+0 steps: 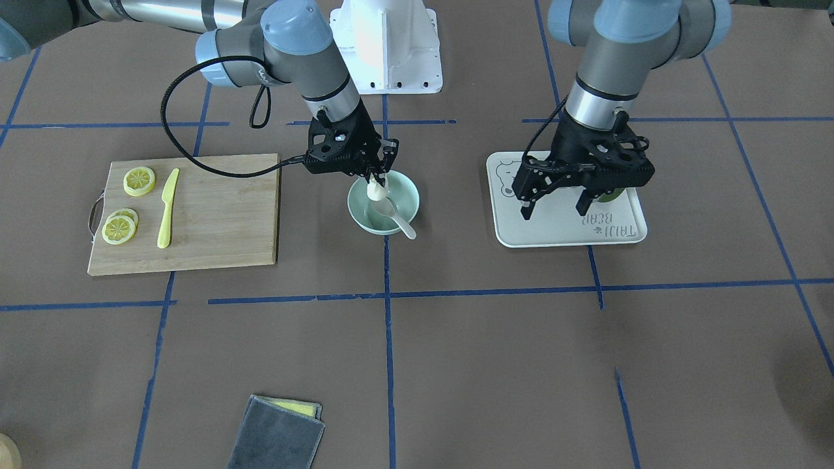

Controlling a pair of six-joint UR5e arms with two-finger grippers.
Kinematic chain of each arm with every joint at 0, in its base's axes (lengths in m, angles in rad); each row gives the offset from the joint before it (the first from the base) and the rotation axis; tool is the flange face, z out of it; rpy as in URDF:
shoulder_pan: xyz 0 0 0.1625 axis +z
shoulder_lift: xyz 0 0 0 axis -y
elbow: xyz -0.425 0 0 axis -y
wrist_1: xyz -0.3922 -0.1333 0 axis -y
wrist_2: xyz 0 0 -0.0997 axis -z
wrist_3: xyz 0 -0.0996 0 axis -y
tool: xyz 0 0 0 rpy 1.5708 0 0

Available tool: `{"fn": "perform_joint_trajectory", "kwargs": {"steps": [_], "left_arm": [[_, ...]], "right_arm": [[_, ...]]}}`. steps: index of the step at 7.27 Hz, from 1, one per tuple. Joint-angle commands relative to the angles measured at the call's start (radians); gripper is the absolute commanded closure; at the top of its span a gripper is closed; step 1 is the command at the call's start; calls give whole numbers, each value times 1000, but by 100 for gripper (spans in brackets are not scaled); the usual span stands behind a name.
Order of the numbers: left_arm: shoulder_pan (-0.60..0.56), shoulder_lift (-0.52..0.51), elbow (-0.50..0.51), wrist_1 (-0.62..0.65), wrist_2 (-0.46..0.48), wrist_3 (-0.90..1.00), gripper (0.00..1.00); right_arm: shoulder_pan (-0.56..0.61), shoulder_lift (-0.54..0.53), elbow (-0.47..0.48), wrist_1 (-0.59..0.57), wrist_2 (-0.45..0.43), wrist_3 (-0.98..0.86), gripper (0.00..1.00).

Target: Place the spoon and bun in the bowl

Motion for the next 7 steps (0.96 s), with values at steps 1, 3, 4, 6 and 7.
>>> {"fn": "perform_joint_trajectory", "kwargs": {"steps": [1, 3, 4, 6, 7], "left_arm": [[-67, 55, 1, 1, -3, 178, 0], [-157, 109, 13, -2, -45, 345, 0], [-224, 142, 26, -4, -99, 463, 0], [-382, 224, 62, -5, -184, 690, 0], [-461, 255, 87, -6, -214, 826, 0]], "right_arm": [[-2, 6, -1, 2, -1, 1, 0], [-2, 8, -1, 2, -1, 1, 0], [-2, 9, -1, 2, -1, 1, 0], [-2, 9, -1, 2, -1, 1, 0], [-2, 11, -1, 2, -1, 1, 0]]}}
